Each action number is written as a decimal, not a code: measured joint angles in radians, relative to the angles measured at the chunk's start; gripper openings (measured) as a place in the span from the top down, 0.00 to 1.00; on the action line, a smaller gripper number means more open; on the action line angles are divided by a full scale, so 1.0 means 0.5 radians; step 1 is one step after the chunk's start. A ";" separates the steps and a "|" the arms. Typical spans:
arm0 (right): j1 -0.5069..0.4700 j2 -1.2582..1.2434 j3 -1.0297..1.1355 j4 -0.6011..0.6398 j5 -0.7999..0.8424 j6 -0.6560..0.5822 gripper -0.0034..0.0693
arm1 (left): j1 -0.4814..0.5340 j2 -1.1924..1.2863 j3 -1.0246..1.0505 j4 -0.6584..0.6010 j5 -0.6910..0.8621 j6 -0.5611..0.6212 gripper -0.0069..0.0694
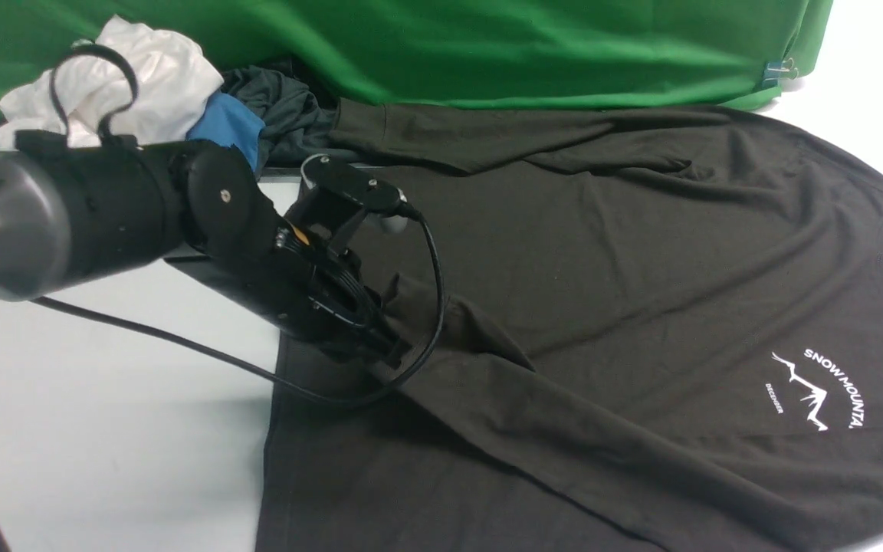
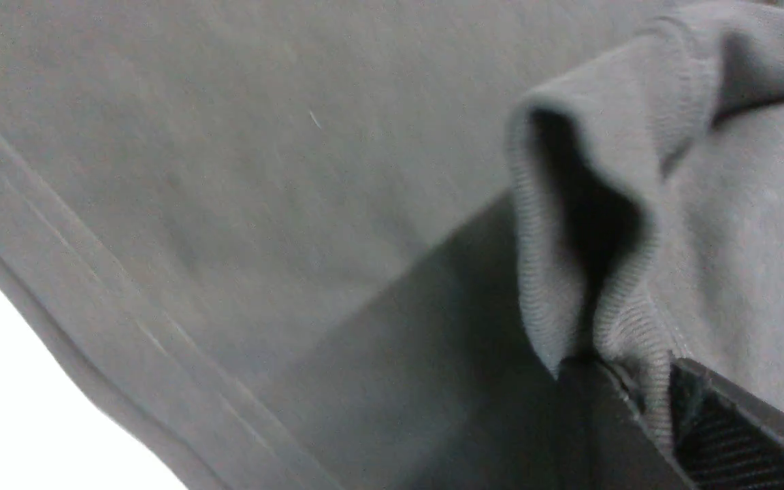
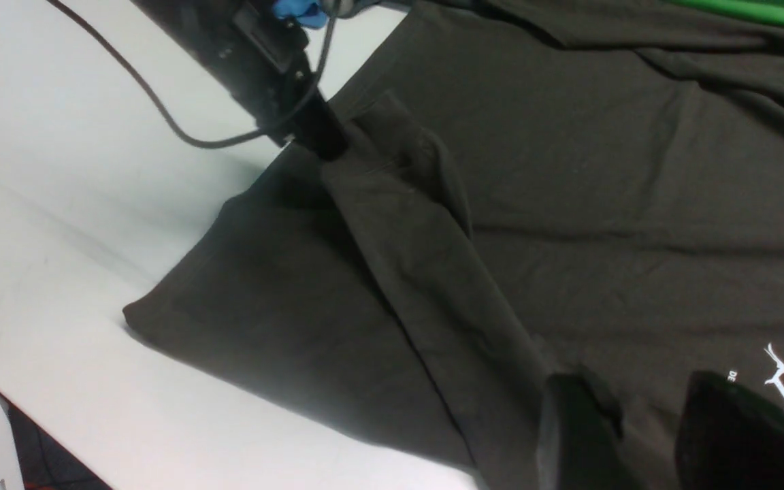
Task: Fold a long-sleeved shirt on a white desktop.
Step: 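Fold the left side of the black T-shirt inward over its body, then grab the top left corner of the dark shirt with the left gripper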
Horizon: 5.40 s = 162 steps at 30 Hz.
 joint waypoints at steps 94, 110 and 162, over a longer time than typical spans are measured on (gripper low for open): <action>0.237 2.631 -0.285 -0.184 -0.847 -0.898 0.91 | 0.000 -0.765 0.004 0.015 0.609 -0.073 0.89; 0.192 2.631 -0.382 -0.323 -0.956 -0.713 0.91 | 0.000 -0.765 0.004 0.015 0.636 -0.064 0.89; -0.338 4.429 -3.551 -0.354 -0.563 -0.767 0.26 | 0.000 -1.110 0.004 0.311 0.622 -0.170 0.89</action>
